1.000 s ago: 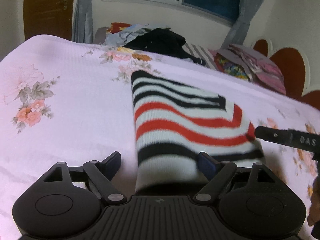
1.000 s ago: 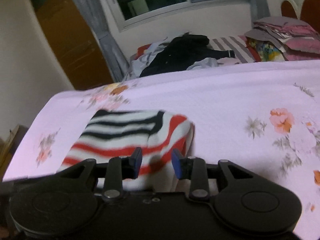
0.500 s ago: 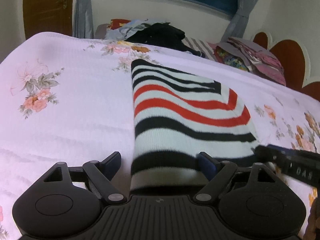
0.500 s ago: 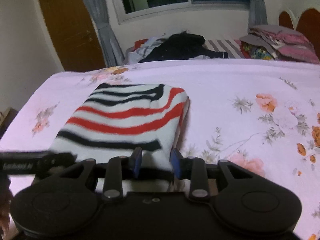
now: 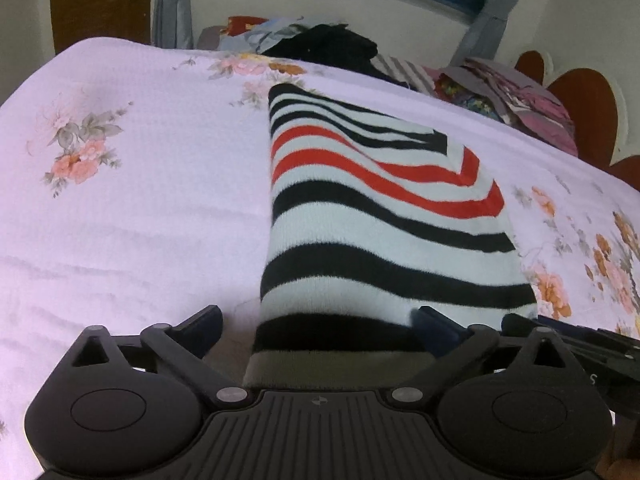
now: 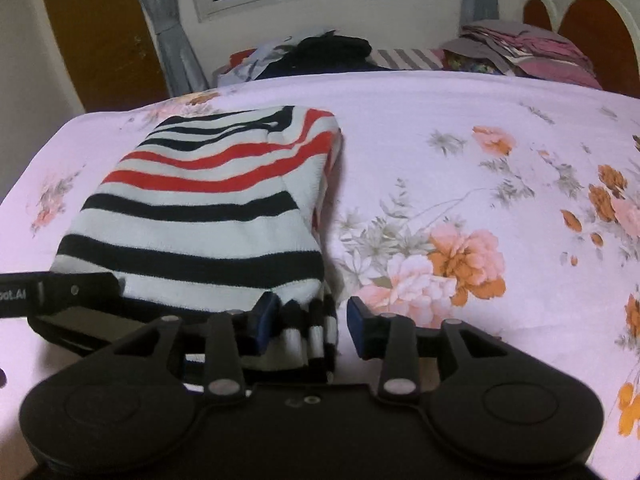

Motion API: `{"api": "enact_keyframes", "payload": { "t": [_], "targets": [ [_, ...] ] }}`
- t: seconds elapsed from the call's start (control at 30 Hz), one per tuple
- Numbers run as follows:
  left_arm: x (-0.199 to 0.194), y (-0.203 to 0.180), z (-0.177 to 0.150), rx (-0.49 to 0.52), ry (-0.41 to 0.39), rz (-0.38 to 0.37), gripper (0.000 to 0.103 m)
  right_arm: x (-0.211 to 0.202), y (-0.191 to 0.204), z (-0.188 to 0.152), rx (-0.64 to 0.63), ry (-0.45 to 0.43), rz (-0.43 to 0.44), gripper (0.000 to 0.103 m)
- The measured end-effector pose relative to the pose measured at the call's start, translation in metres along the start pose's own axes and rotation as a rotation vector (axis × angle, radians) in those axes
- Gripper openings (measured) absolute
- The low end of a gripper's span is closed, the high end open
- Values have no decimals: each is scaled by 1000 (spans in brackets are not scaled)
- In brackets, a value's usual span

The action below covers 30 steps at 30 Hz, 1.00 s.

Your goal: Fold small clothes

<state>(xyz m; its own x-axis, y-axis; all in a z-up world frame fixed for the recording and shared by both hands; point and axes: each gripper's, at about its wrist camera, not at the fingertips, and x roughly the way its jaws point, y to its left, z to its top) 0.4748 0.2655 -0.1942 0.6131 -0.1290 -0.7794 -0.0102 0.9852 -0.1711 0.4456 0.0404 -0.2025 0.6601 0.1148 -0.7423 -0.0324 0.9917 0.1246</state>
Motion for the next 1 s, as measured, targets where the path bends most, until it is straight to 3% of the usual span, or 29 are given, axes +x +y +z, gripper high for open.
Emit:
{"api": "enact_keyframes", "payload": {
  "t": [0.33,0.47,0.67,0.83,0.93,1.0],
  "targets": [
    [2,-3,-2,6,31,66,103,-2,-1,-6,15,11,-35,60],
    [-8,-7,-6,29,0,106,103,1,-1,-5,24,33,-47,72],
    [-34,-10,-11,52,-78,181,103,-4,-1,2,13,63,-32,79],
    [-50,-6,-10,1,-103,253,103,-26,-3,7,17,-87,-26,80],
    [-56,-5,-9,-18,-76,256,103,2,1,10,-67,10,-107,78],
    [-65,-9,-12,-4,-77,244,103,5,-3,8,-58,35,-101,78]
  ]
}}
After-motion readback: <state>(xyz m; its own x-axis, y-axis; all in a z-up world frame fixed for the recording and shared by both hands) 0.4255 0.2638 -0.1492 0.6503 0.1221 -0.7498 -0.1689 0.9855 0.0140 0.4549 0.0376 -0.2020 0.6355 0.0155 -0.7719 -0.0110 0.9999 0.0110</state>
